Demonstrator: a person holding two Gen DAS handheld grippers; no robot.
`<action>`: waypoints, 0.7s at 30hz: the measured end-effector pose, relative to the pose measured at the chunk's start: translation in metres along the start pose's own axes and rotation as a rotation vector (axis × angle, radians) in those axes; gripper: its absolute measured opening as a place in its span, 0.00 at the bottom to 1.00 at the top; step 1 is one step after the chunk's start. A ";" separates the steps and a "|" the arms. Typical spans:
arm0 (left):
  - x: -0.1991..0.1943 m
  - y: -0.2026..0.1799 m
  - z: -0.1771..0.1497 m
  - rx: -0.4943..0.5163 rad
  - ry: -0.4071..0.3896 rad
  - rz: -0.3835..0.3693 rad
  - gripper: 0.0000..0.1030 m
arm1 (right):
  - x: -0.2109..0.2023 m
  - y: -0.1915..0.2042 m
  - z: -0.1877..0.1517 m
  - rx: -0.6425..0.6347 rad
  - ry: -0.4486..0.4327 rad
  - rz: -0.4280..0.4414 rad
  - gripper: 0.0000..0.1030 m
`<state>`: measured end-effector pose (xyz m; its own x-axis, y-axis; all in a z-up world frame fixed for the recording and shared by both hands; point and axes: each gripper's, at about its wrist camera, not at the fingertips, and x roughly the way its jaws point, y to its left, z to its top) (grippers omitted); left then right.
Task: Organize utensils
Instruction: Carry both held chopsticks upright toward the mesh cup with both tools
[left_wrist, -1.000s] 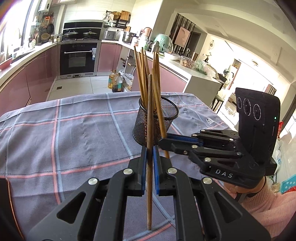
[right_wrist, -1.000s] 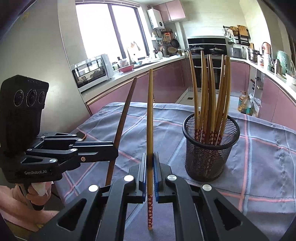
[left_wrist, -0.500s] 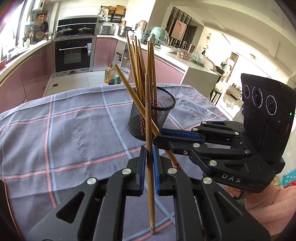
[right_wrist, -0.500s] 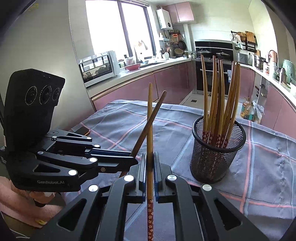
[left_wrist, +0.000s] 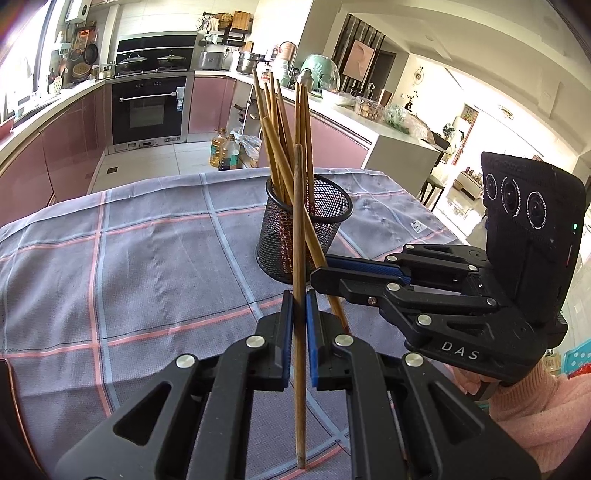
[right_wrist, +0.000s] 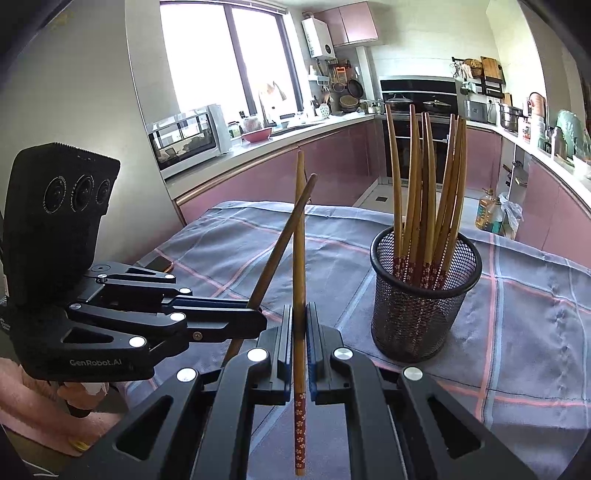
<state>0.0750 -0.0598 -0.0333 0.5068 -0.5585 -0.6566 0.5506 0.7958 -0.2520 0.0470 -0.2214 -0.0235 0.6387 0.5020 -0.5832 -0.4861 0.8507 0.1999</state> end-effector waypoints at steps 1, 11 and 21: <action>0.000 0.000 0.000 -0.002 0.000 -0.001 0.07 | 0.000 0.000 0.000 0.003 -0.002 -0.003 0.06; -0.003 0.001 0.001 -0.012 -0.017 0.001 0.07 | -0.002 -0.009 -0.002 0.031 -0.009 -0.011 0.06; -0.003 0.002 0.003 -0.017 -0.025 0.009 0.07 | -0.005 -0.010 -0.003 0.039 -0.021 -0.011 0.06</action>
<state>0.0769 -0.0578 -0.0297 0.5281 -0.5571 -0.6408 0.5348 0.8044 -0.2586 0.0472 -0.2331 -0.0254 0.6568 0.4950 -0.5688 -0.4554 0.8616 0.2240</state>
